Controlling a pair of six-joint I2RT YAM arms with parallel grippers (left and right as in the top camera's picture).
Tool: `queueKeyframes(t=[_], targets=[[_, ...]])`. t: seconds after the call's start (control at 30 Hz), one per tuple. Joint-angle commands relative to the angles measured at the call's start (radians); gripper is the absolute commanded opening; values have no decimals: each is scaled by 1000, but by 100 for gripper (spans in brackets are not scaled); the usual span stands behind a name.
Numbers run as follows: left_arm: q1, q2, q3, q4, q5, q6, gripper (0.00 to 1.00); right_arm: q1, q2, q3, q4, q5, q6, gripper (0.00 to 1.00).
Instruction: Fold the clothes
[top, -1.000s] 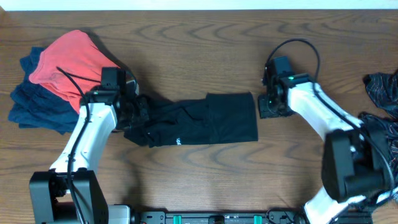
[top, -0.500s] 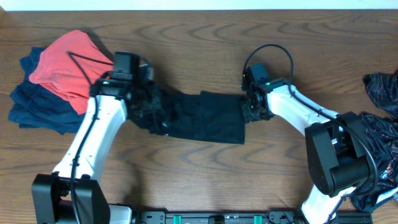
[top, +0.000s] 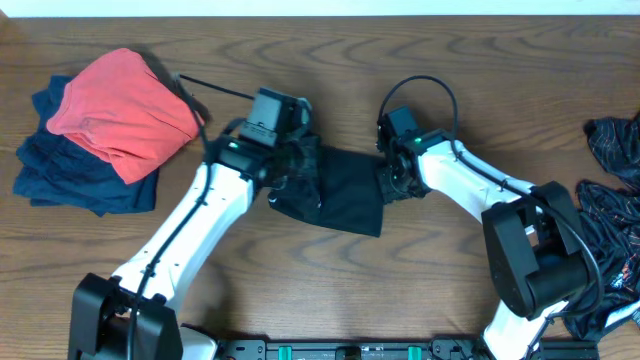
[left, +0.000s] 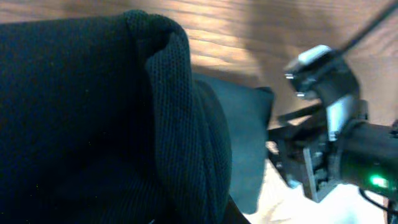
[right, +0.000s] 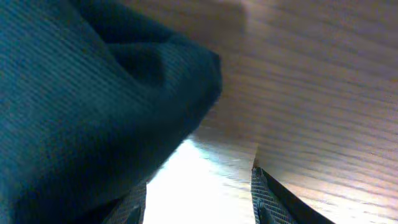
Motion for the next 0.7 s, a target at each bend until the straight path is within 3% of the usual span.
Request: queueKeyframes(t=[0.0,0.57,0.67], targets=[[-41,3,24,8,-39,-39,6,38,10,5,0,-21,24,53],[-145,96,24,34,-39,-39,7,64,10,5,-1,-21,45,54],[-160,96,24,42,-39,-39,22,64,10,5,-1,-21,46,54]])
